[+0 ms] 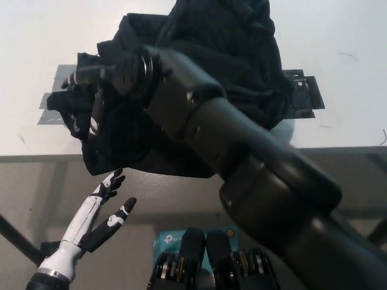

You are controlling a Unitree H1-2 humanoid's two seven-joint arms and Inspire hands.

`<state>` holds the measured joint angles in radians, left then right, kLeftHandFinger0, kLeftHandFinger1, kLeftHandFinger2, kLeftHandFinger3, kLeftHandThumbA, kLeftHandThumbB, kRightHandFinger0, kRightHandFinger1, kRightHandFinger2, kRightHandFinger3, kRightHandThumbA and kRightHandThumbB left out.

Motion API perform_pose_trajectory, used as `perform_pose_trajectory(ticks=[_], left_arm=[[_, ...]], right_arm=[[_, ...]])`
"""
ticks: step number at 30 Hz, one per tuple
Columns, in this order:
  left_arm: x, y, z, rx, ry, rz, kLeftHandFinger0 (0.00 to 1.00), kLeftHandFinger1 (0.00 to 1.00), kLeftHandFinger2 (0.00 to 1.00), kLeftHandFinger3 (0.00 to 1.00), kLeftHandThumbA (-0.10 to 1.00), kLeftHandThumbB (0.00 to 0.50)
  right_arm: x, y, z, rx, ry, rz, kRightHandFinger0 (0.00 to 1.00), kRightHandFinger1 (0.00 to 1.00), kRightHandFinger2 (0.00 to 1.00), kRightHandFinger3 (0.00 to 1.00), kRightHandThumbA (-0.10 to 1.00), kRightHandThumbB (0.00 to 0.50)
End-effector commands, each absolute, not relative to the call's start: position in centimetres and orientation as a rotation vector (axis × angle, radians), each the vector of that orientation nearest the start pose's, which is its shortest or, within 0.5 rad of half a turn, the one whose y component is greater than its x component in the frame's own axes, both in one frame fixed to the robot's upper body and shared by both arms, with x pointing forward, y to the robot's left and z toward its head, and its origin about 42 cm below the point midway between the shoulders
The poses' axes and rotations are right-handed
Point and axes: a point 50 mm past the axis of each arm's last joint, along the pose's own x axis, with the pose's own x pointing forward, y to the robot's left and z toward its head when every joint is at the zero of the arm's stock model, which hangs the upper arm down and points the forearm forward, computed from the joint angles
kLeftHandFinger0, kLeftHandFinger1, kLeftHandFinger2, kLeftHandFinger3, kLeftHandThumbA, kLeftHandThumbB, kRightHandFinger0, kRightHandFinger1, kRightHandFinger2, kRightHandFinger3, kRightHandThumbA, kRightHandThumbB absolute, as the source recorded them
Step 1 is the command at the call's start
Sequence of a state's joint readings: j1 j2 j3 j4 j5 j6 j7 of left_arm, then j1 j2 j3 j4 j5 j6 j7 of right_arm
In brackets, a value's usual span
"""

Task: The robot grabs the right edges of the black jacket on the table, and folds it in half

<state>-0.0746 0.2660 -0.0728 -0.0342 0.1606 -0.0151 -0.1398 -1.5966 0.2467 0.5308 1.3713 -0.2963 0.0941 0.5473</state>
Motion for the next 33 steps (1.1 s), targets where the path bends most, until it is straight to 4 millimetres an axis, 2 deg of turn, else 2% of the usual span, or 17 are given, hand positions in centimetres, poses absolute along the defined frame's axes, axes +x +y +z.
perform_pose_trajectory(ticks=[1,6,7,10,12,13,15,17,20,21,22,23,26,28,29,30,33], left_arm=[[31.3,26.4,13.6,0.475,-0.124,-0.257,1.0,1.0,1.0,1.0,0.86,0.184],[31.3,26.1,13.4,0.456,-0.134,-0.259,1.0,1.0,1.0,1.0,0.84,0.167],[31.3,26.1,13.4,0.459,-0.135,-0.257,1.0,1.0,1.0,1.0,0.83,0.168],[30.8,26.2,13.3,0.462,-0.117,-0.258,1.0,1.0,1.0,1.0,0.86,0.179],[30.7,26.3,13.5,0.48,-0.117,-0.257,1.0,1.0,1.0,1.0,0.87,0.171],[30.7,26.3,13.5,0.481,-0.119,-0.256,1.0,1.0,1.0,1.0,0.87,0.172],[30.6,26.3,13.3,0.469,-0.12,-0.257,1.0,1.0,1.0,1.0,0.87,0.175],[30.2,26.5,12.9,0.468,-0.122,-0.262,1.0,1.0,1.0,1.0,0.87,0.169],[28.9,26.8,12.1,0.469,-0.106,-0.265,1.0,1.0,1.0,1.0,0.87,0.168],[28.7,26.9,12.0,0.467,-0.103,-0.266,1.0,1.0,1.0,1.0,0.88,0.169],[28.6,27.1,11.8,0.462,-0.098,-0.264,1.0,1.0,1.0,1.0,0.89,0.186],[28.5,27.2,11.7,0.461,-0.097,-0.263,1.0,1.0,1.0,1.0,0.9,0.187],[28.7,27.4,11.5,0.445,-0.075,-0.264,1.0,1.0,1.0,1.0,0.93,0.194],[29.0,27.7,11.4,0.427,-0.078,-0.258,1.0,1.0,1.0,1.0,0.89,0.158],[29.0,27.8,11.4,0.417,-0.08,-0.256,1.0,1.0,1.0,1.0,0.88,0.162],[29.1,28.1,11.3,0.397,-0.071,-0.247,1.0,1.0,1.0,1.0,0.89,0.177],[29.1,28.5,10.9,0.369,-0.048,-0.237,1.0,1.0,1.0,1.0,0.91,0.168]], right_arm=[[44.2,16.1,56.7,-1.451,-0.231,1.086,1.0,1.0,1.0,1.0,1.0,0.474],[41.9,15.4,61.5,-1.281,-0.216,1.156,1.0,1.0,1.0,1.0,0.87,0.5],[41.0,14.7,63.5,-1.219,-0.23,1.201,1.0,1.0,1.0,1.0,0.86,0.5],[39.6,12.9,66.2,-1.062,-0.311,1.22,1.0,1.0,1.0,1.0,0.77,0.5],[38.5,9.8,69.0,-0.917,-0.502,1.179,1.0,1.0,1.0,1.0,0.83,0.438],[38.4,8.5,69.9,-0.866,-0.562,1.152,1.0,1.0,1.0,1.0,0.81,0.466],[37.9,4.3,71.3,-0.761,-0.706,1.08,1.0,1.0,1.0,1.0,0.86,0.46],[37.2,-0.4,71.7,-0.69,-0.843,0.975,1.0,1.0,1.0,1.0,0.91,0.414],[36.1,-9.0,70.3,-0.66,-0.985,0.818,1.0,1.0,1.0,1.0,0.94,0.345],[36.0,-9.7,70.0,-0.66,-0.996,0.806,1.0,1.0,1.0,1.0,0.94,0.343],[35.3,-13.4,68.7,-0.674,-1.03,0.746,1.0,1.0,1.0,1.0,1.0,0.301],[35.0,-14.7,68.1,-0.676,-1.038,0.732,1.0,1.0,1.0,1.0,1.0,0.299],[33.6,-21.3,64.5,-0.626,-1.08,0.612,1.0,1.0,1.0,1.0,0.97,0.395],[32.1,-24.1,62.2,-0.627,-1.099,0.556,1.0,1.0,1.0,1.0,0.97,0.384],[31.6,-25.0,61.2,-0.611,-1.103,0.548,1.0,1.0,1.0,1.0,0.96,0.387],[30.4,-26.9,59.1,-0.605,-1.096,0.532,1.0,1.0,1.0,1.0,1.0,0.347],[28.7,-29.3,55.2,-0.539,-1.051,0.543,1.0,1.0,1.0,1.0,1.0,0.354]])
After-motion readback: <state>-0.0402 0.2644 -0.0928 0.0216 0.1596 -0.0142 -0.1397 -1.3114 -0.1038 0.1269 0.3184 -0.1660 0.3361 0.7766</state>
